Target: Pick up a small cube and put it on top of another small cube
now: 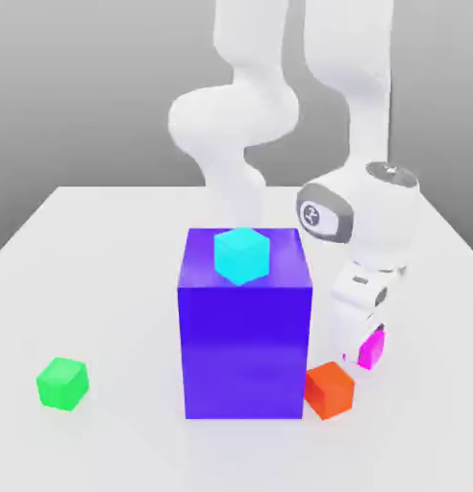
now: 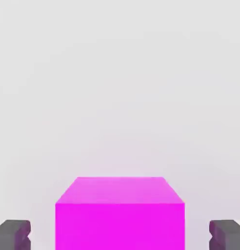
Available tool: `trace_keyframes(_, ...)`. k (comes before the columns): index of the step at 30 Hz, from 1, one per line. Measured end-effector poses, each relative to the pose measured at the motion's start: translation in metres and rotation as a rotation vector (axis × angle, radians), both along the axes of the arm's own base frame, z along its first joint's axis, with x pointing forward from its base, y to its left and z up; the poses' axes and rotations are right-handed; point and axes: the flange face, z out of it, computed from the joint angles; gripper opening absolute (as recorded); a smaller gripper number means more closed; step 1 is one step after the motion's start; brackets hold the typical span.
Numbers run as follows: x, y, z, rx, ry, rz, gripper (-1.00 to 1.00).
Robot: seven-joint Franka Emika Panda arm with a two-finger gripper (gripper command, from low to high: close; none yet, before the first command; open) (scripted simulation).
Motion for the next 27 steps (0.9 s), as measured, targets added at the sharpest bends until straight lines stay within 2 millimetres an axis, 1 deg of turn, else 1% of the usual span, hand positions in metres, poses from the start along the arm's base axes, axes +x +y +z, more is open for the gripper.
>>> trace_keyframes(3,0.000,0.000,0.000,0.000,0.000,0.000,-1.00)
trace_keyframes(4,-0.001,0.000,-0.003,-0.001,0.000,0.000,-1.00)
trace_keyframes(5,0.000,0.000,0.000,-0.001,0.000,0.000,-1.00)
trace_keyframes(10,0.003,0.002,0.034,0.001,0.000,0.001,-1.00)
trace_keyframes(13,0.000,0.001,0.056,-0.002,-0.001,0.004,-1.00)
trace_keyframes(14,0.003,0.007,0.064,0.008,-0.012,0.016,-1.00)
trace_keyframes(15,0.013,0.010,0.072,0.022,-0.026,0.018,-1.00)
trace_keyframes(17,0.044,0.009,0.088,0.052,-0.060,0.006,-1.00)
trace_keyframes(20,0.094,0.001,0.115,0.092,-0.117,-0.008,-1.00)
trace_keyframes(23,0.143,-0.016,0.144,0.122,-0.181,-0.020,-1.00)
trace_keyframes(27,0.203,-0.051,0.186,0.146,-0.274,-0.034,-1.00)
